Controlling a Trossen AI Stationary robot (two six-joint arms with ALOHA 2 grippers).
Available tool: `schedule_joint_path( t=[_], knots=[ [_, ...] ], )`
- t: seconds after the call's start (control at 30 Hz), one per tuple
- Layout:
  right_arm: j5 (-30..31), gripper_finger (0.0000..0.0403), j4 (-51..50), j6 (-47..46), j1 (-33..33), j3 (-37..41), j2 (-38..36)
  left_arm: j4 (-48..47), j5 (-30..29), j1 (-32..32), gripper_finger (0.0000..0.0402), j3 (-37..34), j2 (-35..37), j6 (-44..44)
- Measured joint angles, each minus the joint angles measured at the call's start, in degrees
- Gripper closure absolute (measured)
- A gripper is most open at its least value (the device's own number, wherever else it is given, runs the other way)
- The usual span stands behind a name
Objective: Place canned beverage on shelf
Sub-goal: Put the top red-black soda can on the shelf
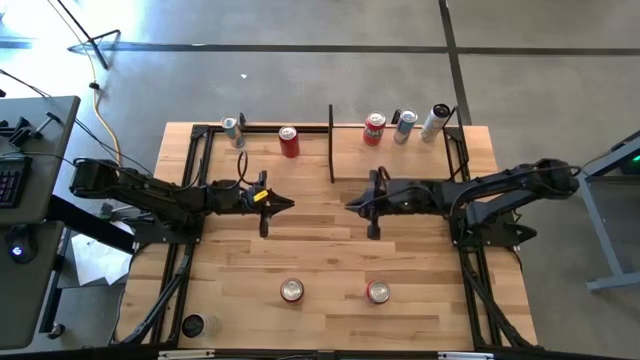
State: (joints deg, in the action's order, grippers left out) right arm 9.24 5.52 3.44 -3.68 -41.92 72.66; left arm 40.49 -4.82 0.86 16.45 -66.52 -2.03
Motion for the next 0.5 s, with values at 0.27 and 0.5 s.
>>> schedule_joint_path(
  t=[0.27,0.5],
  knots=[
    [5.4,0.0261,-22.4,-5.8,-4.0,-12.4,0.0,-0.3,-0.4,0.0,0.0381,0.0,0.0,-2.0],
    [5.4,0.0183,-34.8,-14.3,-8.8,-19.1,0.0,-0.4,-0.3,0.0,0.0381,0.0,0.0,-3.7]
  ],
)
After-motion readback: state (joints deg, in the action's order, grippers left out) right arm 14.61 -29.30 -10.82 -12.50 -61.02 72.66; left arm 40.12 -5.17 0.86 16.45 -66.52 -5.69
